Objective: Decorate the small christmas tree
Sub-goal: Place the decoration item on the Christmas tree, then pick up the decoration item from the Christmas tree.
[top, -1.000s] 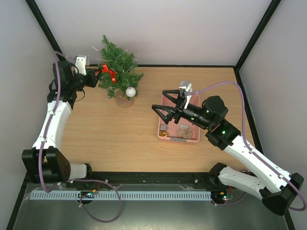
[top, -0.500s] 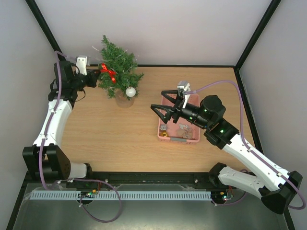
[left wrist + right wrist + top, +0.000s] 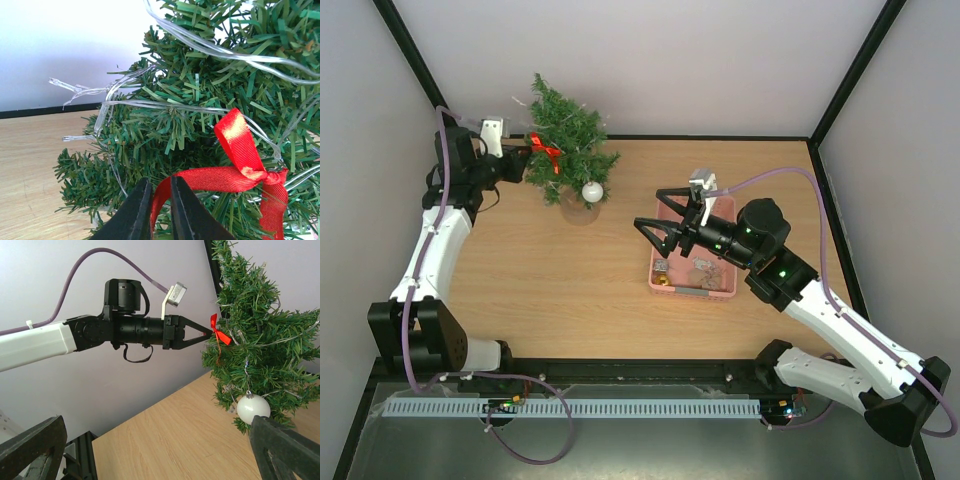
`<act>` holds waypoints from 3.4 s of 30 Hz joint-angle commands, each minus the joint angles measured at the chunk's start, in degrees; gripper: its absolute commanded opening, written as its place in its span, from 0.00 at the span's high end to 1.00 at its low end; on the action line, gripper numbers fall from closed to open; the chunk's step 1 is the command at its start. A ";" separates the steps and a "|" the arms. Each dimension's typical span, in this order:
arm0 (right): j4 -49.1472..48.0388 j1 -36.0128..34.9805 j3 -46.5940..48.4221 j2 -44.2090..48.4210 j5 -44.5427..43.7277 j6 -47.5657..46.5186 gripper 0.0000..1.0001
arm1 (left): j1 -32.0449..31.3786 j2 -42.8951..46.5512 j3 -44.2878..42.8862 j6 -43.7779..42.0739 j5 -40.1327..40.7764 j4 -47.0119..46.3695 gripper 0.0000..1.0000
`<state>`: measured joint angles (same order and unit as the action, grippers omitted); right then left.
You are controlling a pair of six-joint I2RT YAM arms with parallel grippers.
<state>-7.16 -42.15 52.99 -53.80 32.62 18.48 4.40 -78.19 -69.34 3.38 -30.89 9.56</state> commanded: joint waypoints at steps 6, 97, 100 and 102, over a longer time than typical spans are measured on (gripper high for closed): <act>-1.25 -0.34 0.84 0.18 0.33 0.28 0.02 | -0.25 0.95 0.49 0.49 -1.39 -0.66 0.79; 6.83 -0.37 2.50 -4.04 -11.17 3.57 0.02 | -0.56 11.85 -0.19 9.19 8.83 8.26 0.33; 6.64 -0.37 2.30 -3.95 -11.08 3.71 0.02 | -0.62 12.00 -1.35 9.59 9.13 9.05 0.32; 6.54 -0.34 2.36 -3.99 -11.08 3.67 0.02 | -0.62 12.01 -2.42 10.07 9.38 9.76 0.32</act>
<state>0.23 -42.15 53.95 -58.61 21.32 22.31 4.03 -67.31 -68.34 11.40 -22.35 17.98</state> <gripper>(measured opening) 0.984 0.677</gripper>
